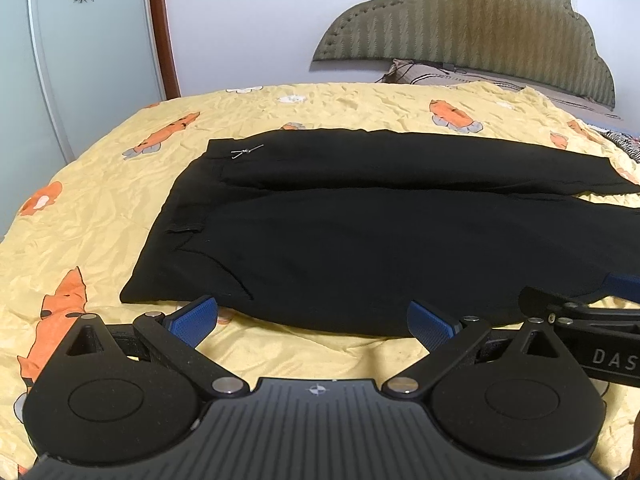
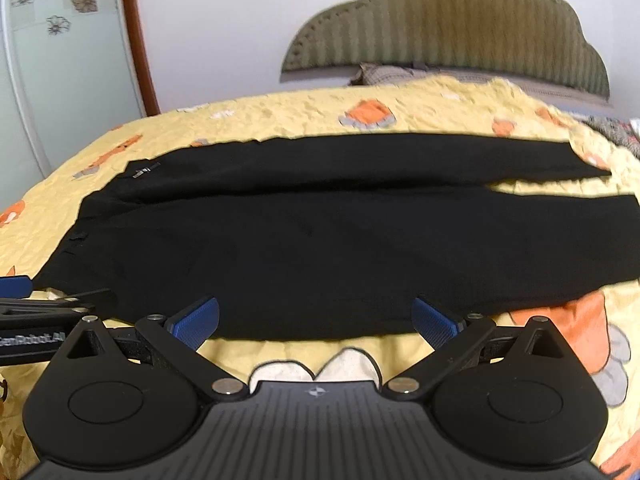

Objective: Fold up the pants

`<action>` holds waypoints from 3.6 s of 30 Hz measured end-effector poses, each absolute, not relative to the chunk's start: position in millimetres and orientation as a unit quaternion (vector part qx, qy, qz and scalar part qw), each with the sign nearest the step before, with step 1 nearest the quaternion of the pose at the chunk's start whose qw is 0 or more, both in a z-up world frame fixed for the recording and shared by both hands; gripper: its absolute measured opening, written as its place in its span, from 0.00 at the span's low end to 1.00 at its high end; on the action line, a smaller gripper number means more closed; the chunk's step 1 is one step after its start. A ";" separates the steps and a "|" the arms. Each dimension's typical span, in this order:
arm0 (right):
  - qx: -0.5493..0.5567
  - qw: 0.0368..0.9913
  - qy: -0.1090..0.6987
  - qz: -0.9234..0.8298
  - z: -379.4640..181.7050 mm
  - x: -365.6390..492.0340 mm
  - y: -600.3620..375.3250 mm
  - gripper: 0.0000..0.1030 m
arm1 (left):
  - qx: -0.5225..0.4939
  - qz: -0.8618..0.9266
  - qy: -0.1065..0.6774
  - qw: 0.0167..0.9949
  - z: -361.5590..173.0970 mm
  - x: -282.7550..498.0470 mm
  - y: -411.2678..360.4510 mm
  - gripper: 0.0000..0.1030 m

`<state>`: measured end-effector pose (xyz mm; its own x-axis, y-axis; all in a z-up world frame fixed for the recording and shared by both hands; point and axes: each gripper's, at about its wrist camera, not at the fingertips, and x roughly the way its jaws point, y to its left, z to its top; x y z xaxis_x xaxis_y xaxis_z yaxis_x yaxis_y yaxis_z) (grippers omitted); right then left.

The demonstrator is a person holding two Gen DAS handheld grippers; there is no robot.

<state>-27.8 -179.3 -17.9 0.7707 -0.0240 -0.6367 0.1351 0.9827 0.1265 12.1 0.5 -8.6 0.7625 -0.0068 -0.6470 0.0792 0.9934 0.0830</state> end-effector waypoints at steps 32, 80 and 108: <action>-0.038 0.957 0.276 0.080 2.5 54.7 -163.7 1.00 | 0.067 0.032 0.354 0.932 -3.8 87.3 22.6 1.00; -0.289 0.875 0.215 0.325 -18.4 239.1 -118.0 0.05 | -0.342 -0.074 0.469 0.811 -3.0 326.1 141.5 0.97; -0.314 0.854 0.187 0.370 -12.4 44.9 -97.4 0.05 | -0.217 -0.079 0.450 0.863 -1.4 133.9 148.6 0.10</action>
<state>44.9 -97.4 -12.4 0.6561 0.5154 -0.5513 -0.7498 0.5283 -0.3984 133.9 148.6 -1.4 0.5825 -0.3322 -0.7418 -0.0587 0.8931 -0.4460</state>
